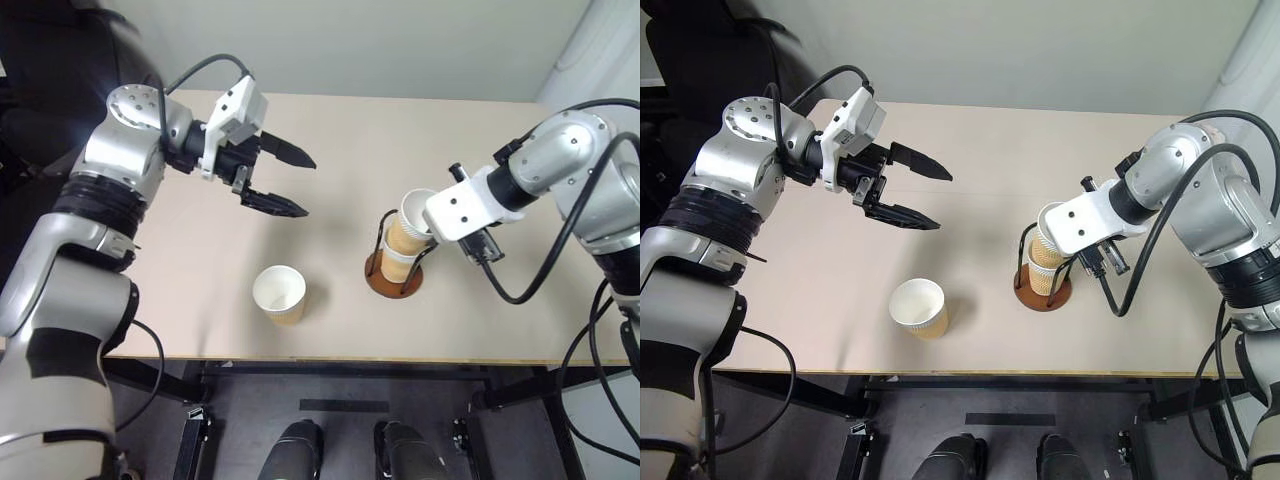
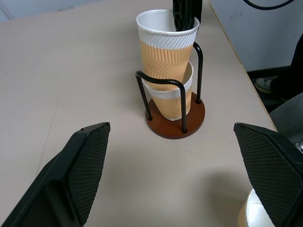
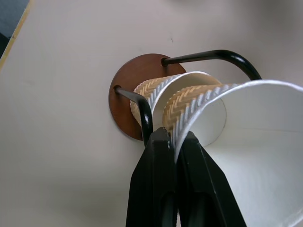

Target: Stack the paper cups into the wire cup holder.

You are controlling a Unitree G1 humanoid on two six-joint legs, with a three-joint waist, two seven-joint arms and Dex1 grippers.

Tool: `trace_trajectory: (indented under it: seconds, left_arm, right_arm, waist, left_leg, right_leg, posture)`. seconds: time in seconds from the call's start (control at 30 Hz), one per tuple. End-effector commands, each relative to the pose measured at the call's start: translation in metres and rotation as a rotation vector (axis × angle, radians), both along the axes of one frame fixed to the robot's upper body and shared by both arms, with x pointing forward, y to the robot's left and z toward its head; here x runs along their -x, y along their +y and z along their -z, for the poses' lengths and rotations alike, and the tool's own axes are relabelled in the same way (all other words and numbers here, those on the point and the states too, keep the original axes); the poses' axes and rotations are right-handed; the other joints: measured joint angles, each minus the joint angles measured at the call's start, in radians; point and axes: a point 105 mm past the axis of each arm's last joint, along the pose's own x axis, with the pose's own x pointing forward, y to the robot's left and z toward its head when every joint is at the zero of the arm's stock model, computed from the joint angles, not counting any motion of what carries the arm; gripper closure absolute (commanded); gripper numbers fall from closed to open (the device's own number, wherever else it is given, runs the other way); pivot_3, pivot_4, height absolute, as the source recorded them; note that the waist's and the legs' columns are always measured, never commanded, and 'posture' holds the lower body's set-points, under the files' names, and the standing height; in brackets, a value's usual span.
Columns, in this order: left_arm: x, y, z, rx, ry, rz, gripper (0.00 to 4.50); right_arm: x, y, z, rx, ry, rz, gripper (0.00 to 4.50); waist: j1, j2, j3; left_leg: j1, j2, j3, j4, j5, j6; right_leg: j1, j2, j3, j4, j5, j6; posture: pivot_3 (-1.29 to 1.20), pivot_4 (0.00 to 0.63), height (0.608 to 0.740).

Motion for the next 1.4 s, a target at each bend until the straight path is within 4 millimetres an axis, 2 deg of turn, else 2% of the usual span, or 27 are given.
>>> trace_trajectory:
  seconds: [0.03,0.13,0.17,0.23,0.37,0.5,0.63,0.83,0.9,1.0,1.1,1.4]
  left_arm:
    - [0.005,0.000,-0.007,-0.009,-0.017,0.033,0.00]
    - [0.005,0.000,-0.007,-0.015,-0.016,0.033,0.00]
    - [0.005,0.000,-0.006,-0.018,-0.016,0.032,0.00]
    - [0.005,0.000,-0.006,-0.022,-0.014,0.032,0.00]
    - [0.005,0.001,-0.006,-0.028,-0.013,0.029,0.00]
    - [0.004,0.001,-0.007,-0.023,-0.011,0.023,0.00]
    - [0.000,-0.004,-0.016,0.032,-0.030,0.018,0.00]
    - [0.000,0.004,-0.010,-0.050,-0.054,-0.008,0.00]
    - [0.000,0.010,-0.002,-0.137,-0.090,-0.011,0.00]
    - [0.000,0.016,0.011,-0.280,-0.147,0.014,0.00]
    - [0.001,0.016,0.016,-0.363,-0.175,0.043,0.00]
    - [0.000,-0.016,0.009,-0.439,-0.217,0.135,0.00]
  right_arm:
    - [0.006,0.002,-0.011,0.034,-0.044,-0.046,4.47]
    - [0.006,0.002,-0.010,0.048,-0.047,-0.052,4.47]
    - [0.006,0.003,-0.009,0.048,-0.046,-0.055,4.30]
    - [0.007,0.007,-0.008,0.035,-0.039,-0.062,3.88]
    - [0.009,0.014,-0.009,-0.013,-0.018,-0.067,2.57]
    - [0.014,0.021,-0.015,-0.100,0.029,-0.047,2.57]
    - [0.027,0.026,-0.031,-0.274,0.140,0.024,2.57]
    - [0.041,0.012,-0.062,-0.529,0.229,0.185,2.57]
    - [0.041,0.007,-0.071,-0.609,0.229,0.242,2.57]
    - [0.043,-0.002,-0.070,-0.625,0.214,0.286,2.57]
    - [0.044,-0.006,-0.068,-0.630,0.213,0.308,2.57]
    - [0.048,-0.014,-0.063,-0.618,0.242,0.347,2.57]
  waist:
    - [0.000,0.000,0.000]
    - [-0.001,0.000,0.000]
    - [-0.001,0.000,0.000]
    - [-0.001,0.000,0.000]
    - [-0.001,0.000,0.000]
    - [0.000,0.000,0.000]
    - [0.002,0.000,0.000]
    - [0.004,0.000,0.000]
    - [0.002,0.000,0.000]
    - [0.004,0.000,0.000]
    - [0.004,0.000,0.000]
    - [0.009,0.000,0.000]
  left_leg:
    - [0.000,0.000,-0.001,0.000,0.000,0.000]
    - [0.000,0.000,0.000,0.000,0.000,0.000]
    - [0.000,0.000,0.000,0.000,0.000,0.000]
    - [0.000,0.000,-0.001,0.000,0.000,0.000]
    - [0.000,0.000,0.000,0.000,0.000,0.000]
    - [0.000,0.001,-0.001,0.000,0.000,0.000]
    - [0.000,0.000,-0.001,0.000,0.000,0.000]
    - [0.000,0.000,0.000,-0.001,-0.001,-0.001]
    - [0.000,0.000,0.000,-0.001,-0.001,-0.002]
    - [0.001,0.001,-0.001,-0.001,-0.001,-0.002]
    - [0.001,0.001,-0.002,-0.001,-0.002,-0.003]
    - [0.001,-0.002,-0.001,0.000,-0.004,0.001]
  right_leg:
    - [0.000,-0.001,0.000,0.000,0.000,0.000]
    - [0.000,0.000,0.001,0.000,0.000,0.000]
    - [0.000,0.000,0.000,0.000,0.000,0.000]
    - [0.000,0.000,0.000,0.000,0.000,0.000]
    - [0.000,0.000,0.000,0.000,0.000,0.000]
    - [0.000,0.000,0.000,0.000,0.000,0.000]
    - [0.000,0.000,0.000,0.000,0.000,-0.001]
    - [0.000,0.000,0.000,-0.001,-0.002,-0.004]
    - [0.000,0.000,0.001,0.000,-0.003,-0.005]
    - [0.000,0.001,0.001,0.000,-0.004,-0.004]
    - [0.000,0.001,0.001,0.001,-0.004,-0.003]
    - [0.001,0.000,0.000,0.000,-0.002,-0.001]
  posture:
    - [0.00,0.150,0.740]
    - [0.00,0.150,0.740]
    - [0.00,0.150,0.740]
    - [0.00,0.150,0.740]
    - [0.00,0.150,0.740]
    - [0.00,0.150,0.740]
    - [0.00,0.150,0.740]
    - [0.00,0.150,0.740]
    - [0.00,0.150,0.740]
    - [0.00,0.150,0.740]
    - [0.00,0.150,0.740]
    - [0.00,0.150,0.740]
